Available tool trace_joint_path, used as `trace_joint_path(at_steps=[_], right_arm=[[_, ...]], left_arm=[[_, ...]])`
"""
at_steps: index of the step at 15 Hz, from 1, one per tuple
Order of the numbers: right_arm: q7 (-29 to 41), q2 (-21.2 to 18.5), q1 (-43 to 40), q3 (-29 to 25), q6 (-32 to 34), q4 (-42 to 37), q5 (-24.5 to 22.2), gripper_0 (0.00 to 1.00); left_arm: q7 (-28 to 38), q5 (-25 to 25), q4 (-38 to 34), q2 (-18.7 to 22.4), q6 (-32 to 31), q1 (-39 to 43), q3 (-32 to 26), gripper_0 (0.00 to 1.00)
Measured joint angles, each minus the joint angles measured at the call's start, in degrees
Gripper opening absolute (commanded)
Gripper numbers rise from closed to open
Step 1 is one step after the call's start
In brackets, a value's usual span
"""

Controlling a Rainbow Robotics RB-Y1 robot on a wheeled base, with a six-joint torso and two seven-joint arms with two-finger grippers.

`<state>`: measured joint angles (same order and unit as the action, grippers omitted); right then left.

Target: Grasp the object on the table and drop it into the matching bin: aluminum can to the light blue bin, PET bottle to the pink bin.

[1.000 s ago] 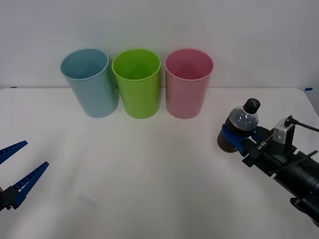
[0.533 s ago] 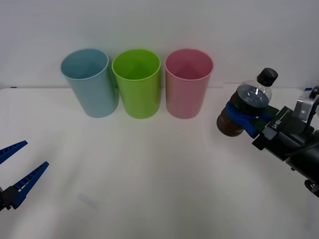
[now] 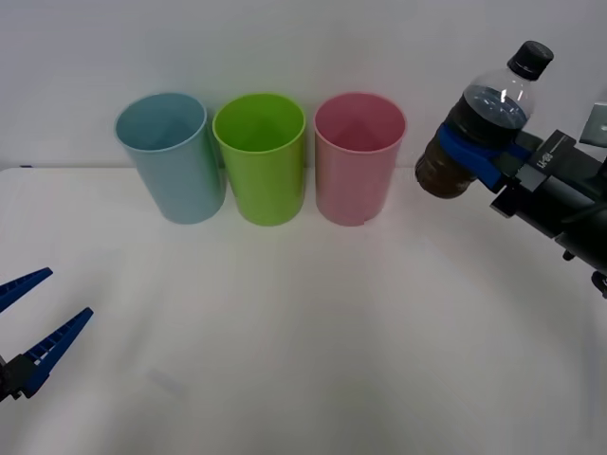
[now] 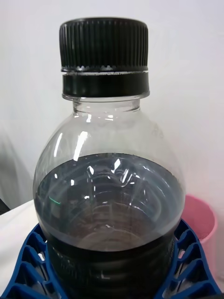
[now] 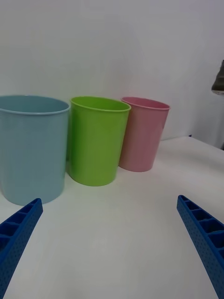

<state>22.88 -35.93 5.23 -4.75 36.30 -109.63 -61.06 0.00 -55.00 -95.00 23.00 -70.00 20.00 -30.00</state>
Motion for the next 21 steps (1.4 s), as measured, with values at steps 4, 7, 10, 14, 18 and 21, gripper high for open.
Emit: trace_joint_path(at_steps=[4, 7, 10, 14, 18, 21], right_arm=[[0.2, 1.7, 9.8, 1.7, 0.0, 9.3, -3.5, 0.00], [0.4, 5.3, 15.6, 2.0, 0.1, 15.8, -8.5, 0.00], [0.6, 9.5, 20.6, 2.1, 0.2, 21.4, -13.6, 0.00], [0.8, 14.5, 27.7, 2.0, 0.1, 29.6, -19.2, 0.00], [0.2, 18.4, 32.9, 0.7, 0.0, 36.0, -23.3, 0.00], [-0.4, 20.6, 35.4, 0.0, -1.5, 39.2, -26.1, 0.00]], left_arm=[[0.0, 0.0, 0.0, 0.0, 0.0, 0.0, 0.0, 1.00], [0.0, 0.0, 0.0, 0.0, 0.0, 0.0, 0.0, 1.00], [0.0, 0.0, 0.0, 0.0, 0.0, 0.0, 0.0, 1.00], [0.0, 0.0, 0.0, 0.0, 0.0, 0.0, 0.0, 1.00], [0.0, 0.0, 0.0, 0.0, 0.0, 0.0, 0.0, 1.00], [0.0, 0.0, 0.0, 0.0, 0.0, 0.0, 0.0, 1.00]])
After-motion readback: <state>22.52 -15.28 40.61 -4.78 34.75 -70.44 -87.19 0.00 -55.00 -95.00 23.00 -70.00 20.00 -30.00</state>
